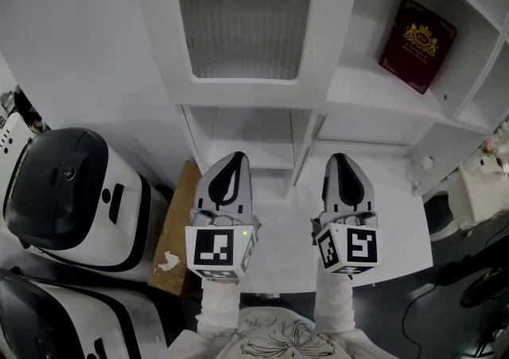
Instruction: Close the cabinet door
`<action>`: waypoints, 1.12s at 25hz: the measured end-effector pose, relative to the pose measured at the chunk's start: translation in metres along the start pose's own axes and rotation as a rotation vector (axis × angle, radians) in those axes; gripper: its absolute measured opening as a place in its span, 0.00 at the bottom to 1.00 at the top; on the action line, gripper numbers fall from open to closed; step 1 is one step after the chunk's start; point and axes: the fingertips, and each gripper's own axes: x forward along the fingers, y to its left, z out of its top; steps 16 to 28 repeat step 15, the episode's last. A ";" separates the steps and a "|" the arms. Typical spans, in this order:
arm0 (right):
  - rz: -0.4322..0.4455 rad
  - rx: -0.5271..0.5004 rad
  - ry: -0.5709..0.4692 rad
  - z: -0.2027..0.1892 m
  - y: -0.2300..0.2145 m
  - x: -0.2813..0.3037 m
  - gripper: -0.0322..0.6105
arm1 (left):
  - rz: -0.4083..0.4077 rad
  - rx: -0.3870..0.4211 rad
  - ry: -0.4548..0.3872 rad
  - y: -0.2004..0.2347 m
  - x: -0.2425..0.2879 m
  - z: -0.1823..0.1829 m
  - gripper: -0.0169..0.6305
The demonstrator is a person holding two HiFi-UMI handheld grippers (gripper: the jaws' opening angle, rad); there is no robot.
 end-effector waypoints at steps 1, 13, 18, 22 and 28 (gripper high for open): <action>-0.002 0.000 0.001 0.000 -0.001 0.000 0.08 | 0.001 0.002 0.000 0.000 0.000 0.000 0.03; -0.005 0.001 0.002 0.001 -0.009 -0.001 0.08 | -0.004 0.004 0.001 -0.007 0.004 0.001 0.03; -0.007 0.001 0.004 0.000 -0.011 -0.001 0.08 | -0.005 0.004 0.001 -0.008 0.005 0.001 0.03; -0.007 0.001 0.004 0.000 -0.011 -0.001 0.08 | -0.005 0.004 0.001 -0.008 0.005 0.001 0.03; -0.007 0.001 0.004 0.000 -0.011 -0.001 0.08 | -0.005 0.004 0.001 -0.008 0.005 0.001 0.03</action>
